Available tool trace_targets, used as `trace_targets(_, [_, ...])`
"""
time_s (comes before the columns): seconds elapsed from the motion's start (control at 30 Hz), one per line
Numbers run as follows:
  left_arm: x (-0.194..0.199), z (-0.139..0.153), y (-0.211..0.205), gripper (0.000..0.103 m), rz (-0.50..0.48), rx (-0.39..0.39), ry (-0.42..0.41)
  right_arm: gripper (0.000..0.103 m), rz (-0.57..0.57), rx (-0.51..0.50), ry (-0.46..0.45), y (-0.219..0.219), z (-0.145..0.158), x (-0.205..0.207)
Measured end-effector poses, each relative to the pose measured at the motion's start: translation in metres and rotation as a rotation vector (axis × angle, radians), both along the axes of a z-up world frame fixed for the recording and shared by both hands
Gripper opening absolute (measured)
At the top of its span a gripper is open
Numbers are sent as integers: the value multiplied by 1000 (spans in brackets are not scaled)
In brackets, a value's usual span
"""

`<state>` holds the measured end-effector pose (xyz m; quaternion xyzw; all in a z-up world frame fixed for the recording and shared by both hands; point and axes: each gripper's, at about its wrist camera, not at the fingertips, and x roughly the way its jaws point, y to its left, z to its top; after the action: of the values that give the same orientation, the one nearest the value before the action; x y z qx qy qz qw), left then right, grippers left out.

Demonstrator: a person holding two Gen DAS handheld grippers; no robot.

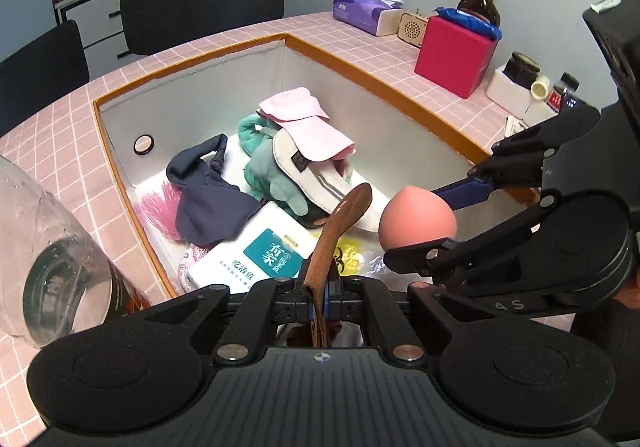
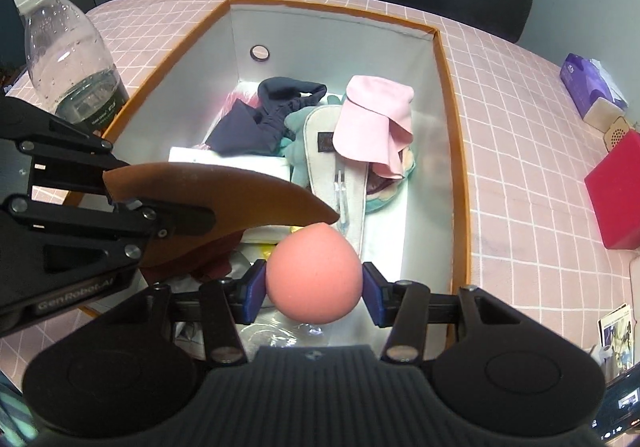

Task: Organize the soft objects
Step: 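Open the left tool dropping the leather piece while the right tool releases the sponge into the box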

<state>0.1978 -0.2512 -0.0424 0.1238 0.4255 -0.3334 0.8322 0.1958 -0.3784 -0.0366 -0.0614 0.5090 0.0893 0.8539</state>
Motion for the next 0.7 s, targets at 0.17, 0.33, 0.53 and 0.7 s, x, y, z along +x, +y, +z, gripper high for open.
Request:
trace_targets(0.17, [-4,2,-6,7,-9,25,-24,52,3,-1,7,-1,0,-1])
trace_targets(0.33, [-12,9,-7,24,-18,39,-69,52,5,-16,6,2,-2,-1])
trace_targets(0.53, [-28,27,-4,29,-37,45,-149,54,7,-26,-12,2,6,-7])
trace_targets(0.7, [-44,45,2,32,-57,37,-205,56,2,-22,-40,2,18,-18])
